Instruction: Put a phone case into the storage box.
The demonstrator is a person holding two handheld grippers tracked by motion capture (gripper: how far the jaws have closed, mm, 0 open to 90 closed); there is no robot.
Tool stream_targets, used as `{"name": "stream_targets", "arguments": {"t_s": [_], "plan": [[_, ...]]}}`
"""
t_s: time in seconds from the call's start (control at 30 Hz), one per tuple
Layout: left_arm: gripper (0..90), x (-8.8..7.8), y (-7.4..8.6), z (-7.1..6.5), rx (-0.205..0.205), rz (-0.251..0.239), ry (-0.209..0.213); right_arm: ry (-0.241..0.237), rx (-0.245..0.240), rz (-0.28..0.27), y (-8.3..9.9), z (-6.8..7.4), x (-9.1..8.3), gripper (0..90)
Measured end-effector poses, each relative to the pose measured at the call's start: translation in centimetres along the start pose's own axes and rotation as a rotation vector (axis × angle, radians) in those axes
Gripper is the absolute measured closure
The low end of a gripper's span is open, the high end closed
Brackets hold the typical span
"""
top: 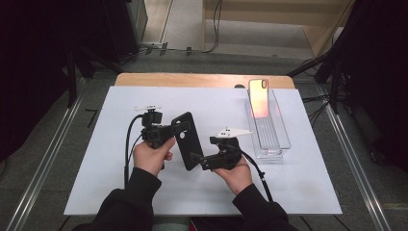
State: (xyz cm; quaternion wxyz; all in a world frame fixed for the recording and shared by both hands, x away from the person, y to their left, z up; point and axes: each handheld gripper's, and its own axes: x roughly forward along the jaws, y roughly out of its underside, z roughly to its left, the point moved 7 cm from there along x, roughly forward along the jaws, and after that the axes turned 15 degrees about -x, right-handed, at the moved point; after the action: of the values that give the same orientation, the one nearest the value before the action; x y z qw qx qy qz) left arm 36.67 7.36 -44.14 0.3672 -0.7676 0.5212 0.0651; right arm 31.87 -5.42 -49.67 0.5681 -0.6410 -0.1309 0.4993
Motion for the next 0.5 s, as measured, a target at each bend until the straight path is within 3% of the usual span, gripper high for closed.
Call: {"name": "stream_targets", "arguments": {"t_s": [0.13, 0.23, 0.5], "plan": [[84.8, 0.4, 0.5, -0.2, 0.055, -0.003, 0.009, -0.010, -0.034, 0.040, 0.3, -0.1, -0.6, 0.0], [84.9, 0.6, 0.8, -0.5, 0.075, -0.020, 0.023, -0.024, -0.047, 0.038, 0.5, -0.1, -1.1, 0.0], [84.9, 0.7, 1.2, -0.8, 0.209, -0.094, 0.031, -0.005, -0.098, 0.031, 0.5, -0.6, -1.9, 0.0]]}}
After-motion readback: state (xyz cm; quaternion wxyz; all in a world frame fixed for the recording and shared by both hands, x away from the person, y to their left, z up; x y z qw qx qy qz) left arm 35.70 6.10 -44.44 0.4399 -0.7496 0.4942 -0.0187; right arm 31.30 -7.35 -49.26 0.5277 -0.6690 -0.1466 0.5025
